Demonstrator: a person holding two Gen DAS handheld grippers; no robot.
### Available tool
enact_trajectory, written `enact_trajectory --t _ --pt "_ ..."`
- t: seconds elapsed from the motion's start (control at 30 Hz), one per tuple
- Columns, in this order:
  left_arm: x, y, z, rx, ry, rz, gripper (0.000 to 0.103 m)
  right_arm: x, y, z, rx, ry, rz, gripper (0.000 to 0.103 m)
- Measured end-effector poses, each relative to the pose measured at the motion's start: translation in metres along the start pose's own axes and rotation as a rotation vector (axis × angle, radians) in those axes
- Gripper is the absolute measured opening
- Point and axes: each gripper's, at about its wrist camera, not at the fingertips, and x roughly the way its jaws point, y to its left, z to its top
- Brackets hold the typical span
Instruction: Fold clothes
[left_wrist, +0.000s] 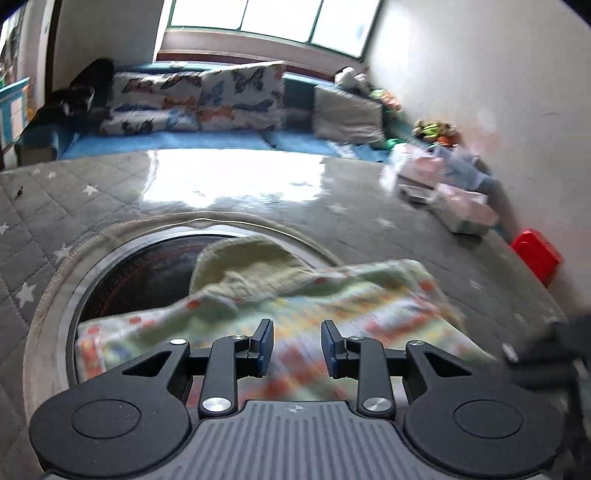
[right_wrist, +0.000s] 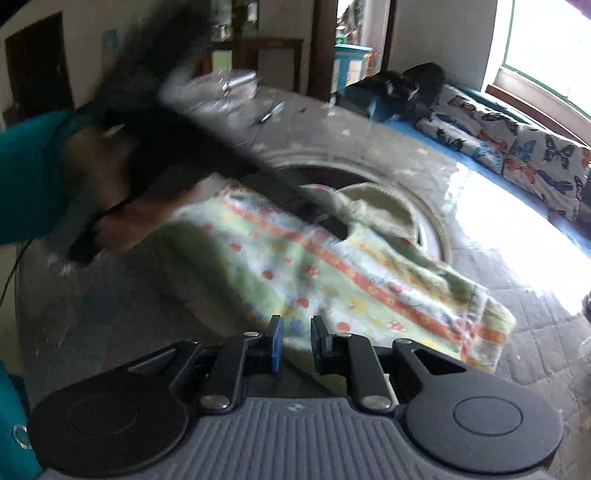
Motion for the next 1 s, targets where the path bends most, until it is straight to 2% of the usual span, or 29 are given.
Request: enact_trajectory --t 0.17,0.37,0.5,0.67,0.87,1.0 --pt "-0.021 -0.015 -0.027 0.035 -0.006 -0.020 0.031 0.003 -0.015 -0.008 0.103 -0.025 -0.007 0.016" --pt "-0.027 -0.021 -0.060 0.047 0.002 -0.020 0.031 -0.006 -0.023 -0.029 0.150 -0.014 -0.005 0.015" --pt "-0.037 -0.020 -0.060 0.043 -0.025 -0.013 0.031 -0.011 -0.024 -0.038 0.150 0.023 -0.030 0.015" --pt "-0.047 -0.019 -0.059 0.040 -0.063 0.010 0.033 -0.021 -0.033 -0.030 0.193 -0.051 -0.058 0.015" --pt "-0.052 0.006 -0.069 -0.032 -0.042 0.070 0.033 -0.011 -0.055 -0.044 0.276 -0.040 -0.093 0.018" --pt "-0.061 0.022 -0.075 -0.066 -0.036 0.093 0.036 -0.021 -0.063 -0.053 0.277 -0.017 -0.127 0.015"
